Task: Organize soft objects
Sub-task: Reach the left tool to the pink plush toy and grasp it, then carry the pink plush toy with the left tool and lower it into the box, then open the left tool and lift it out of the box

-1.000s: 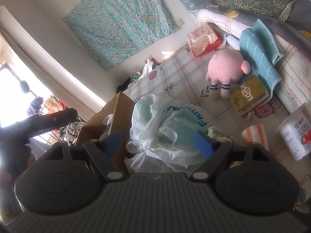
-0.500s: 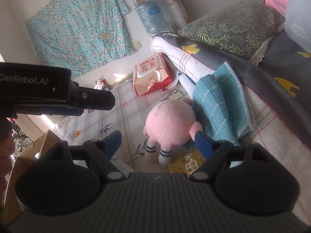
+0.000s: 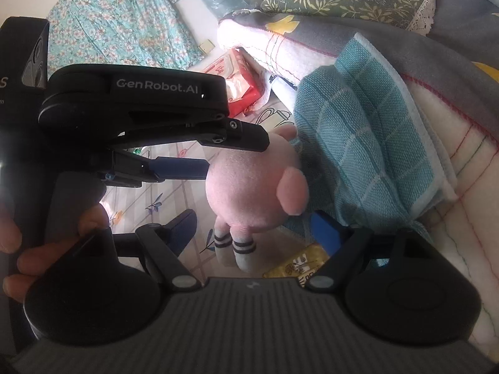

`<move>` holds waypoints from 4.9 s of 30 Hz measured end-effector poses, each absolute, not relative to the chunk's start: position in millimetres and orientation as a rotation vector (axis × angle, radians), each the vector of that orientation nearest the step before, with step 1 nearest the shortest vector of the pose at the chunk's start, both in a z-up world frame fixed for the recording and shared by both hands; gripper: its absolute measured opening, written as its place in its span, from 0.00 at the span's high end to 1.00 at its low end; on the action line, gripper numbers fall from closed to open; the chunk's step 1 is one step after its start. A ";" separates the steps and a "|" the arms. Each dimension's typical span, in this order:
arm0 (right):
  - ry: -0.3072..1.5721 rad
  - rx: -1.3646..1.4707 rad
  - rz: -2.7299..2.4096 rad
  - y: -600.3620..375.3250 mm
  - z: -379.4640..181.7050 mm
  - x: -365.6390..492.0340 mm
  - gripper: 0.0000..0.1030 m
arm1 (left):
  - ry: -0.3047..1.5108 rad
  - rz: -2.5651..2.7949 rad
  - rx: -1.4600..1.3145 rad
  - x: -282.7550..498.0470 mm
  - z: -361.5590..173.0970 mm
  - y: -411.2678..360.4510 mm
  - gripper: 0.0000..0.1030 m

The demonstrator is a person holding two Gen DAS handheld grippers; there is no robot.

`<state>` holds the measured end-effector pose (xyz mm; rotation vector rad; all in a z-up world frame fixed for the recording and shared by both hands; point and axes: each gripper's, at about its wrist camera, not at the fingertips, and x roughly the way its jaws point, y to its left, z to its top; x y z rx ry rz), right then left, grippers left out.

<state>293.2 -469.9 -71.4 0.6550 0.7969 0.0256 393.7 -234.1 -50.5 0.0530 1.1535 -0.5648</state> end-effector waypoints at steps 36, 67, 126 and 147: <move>0.444 0.093 0.256 -332.5 88.9 133.2 0.44 | 0.946 -0.650 -0.332 222.4 97.6 -49.4 0.28; 0.783 -0.168 0.755 -41.2 58.4 115.1 0.46 | 1.020 -0.164 -0.748 190.9 -34.5 230.7 0.27; 0.796 0.165 0.735 -176.0 41.6 121.3 0.40 | 1.378 0.005 -0.458 243.1 -62.3 205.8 0.23; 0.767 0.231 0.652 -211.3 45.8 97.5 0.35 | 0.989 0.014 -0.398 202.3 -11.2 174.8 0.17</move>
